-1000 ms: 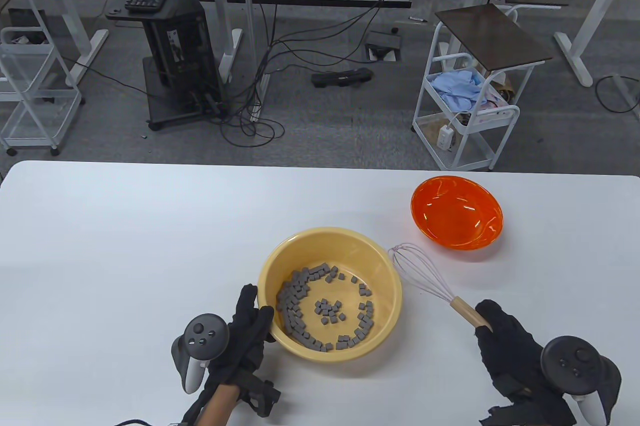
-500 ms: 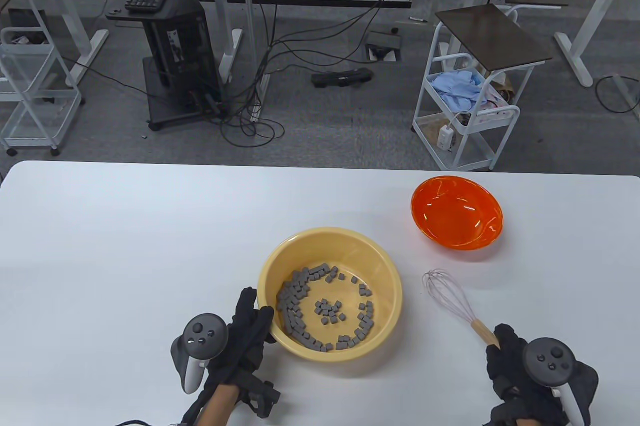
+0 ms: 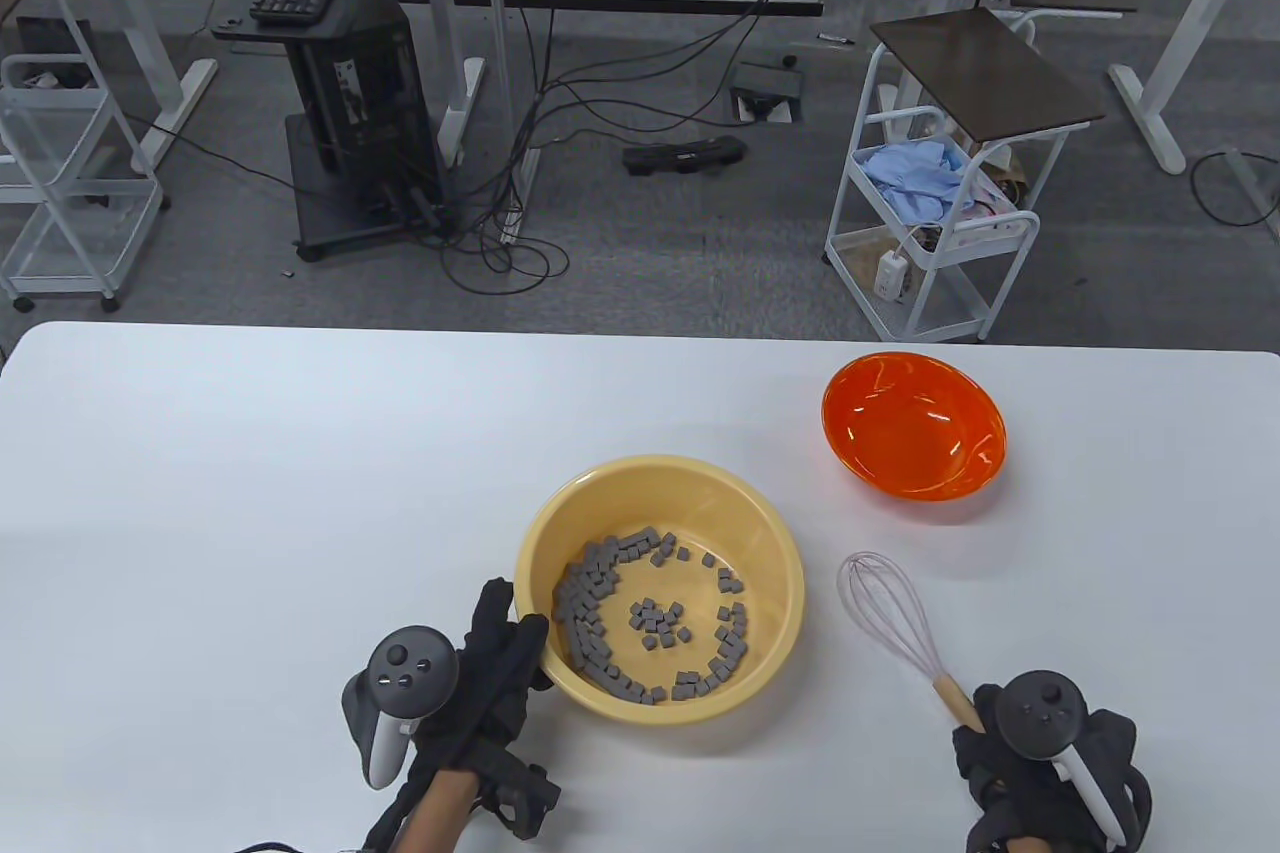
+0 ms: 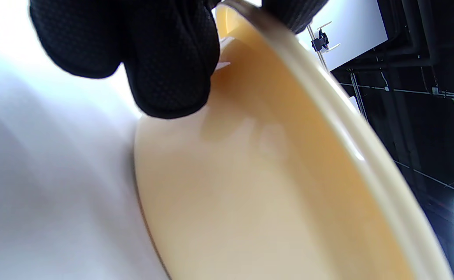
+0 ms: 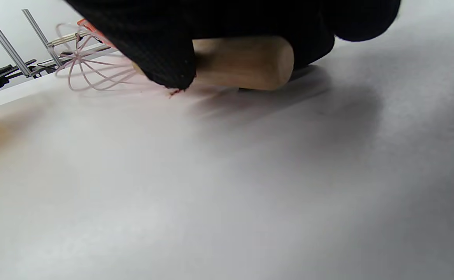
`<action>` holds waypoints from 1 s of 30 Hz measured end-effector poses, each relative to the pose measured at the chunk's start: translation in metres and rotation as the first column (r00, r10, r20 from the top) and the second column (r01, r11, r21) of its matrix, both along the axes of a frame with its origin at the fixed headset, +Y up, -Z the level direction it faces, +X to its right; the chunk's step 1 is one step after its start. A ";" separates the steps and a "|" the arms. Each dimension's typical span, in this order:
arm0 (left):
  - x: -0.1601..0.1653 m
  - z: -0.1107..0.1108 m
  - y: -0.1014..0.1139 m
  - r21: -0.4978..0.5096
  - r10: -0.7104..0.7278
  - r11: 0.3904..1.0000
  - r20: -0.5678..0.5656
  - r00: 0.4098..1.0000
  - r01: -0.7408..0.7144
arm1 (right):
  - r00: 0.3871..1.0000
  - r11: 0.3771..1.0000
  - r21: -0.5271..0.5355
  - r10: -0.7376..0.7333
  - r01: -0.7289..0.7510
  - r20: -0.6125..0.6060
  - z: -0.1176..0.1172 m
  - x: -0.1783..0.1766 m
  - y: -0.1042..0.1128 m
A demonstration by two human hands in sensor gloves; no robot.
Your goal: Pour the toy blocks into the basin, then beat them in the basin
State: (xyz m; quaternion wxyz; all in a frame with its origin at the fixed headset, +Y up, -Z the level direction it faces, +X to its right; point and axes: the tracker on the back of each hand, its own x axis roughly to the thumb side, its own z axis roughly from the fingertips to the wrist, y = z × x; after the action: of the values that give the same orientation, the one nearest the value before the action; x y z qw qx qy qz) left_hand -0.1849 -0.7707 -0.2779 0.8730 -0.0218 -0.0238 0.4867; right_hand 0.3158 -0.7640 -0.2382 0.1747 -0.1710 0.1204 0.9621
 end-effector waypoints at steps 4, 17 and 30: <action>-0.001 0.000 0.005 0.001 -0.081 0.997 0.015 0.997 0.081 | 1.000 1.000 -0.016 0.013 -0.013 -0.005 0.001 -0.003 0.000; -0.027 -0.002 0.058 0.093 -0.405 0.909 -0.039 0.914 0.406 | 0.985 0.924 0.340 -0.152 0.173 -0.087 -0.001 0.009 0.054; -0.044 0.006 0.039 0.193 -0.725 0.660 -0.089 0.683 0.726 | 0.974 0.849 0.504 -0.053 0.160 -0.221 -0.024 0.008 0.054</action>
State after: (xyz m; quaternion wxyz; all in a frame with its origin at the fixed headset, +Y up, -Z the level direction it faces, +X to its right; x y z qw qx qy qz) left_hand -0.2289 -0.7315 -0.2715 0.9915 0.0650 -0.0634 0.0932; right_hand 0.3238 -0.7097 -0.2618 0.2546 -0.0139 -0.1169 0.9599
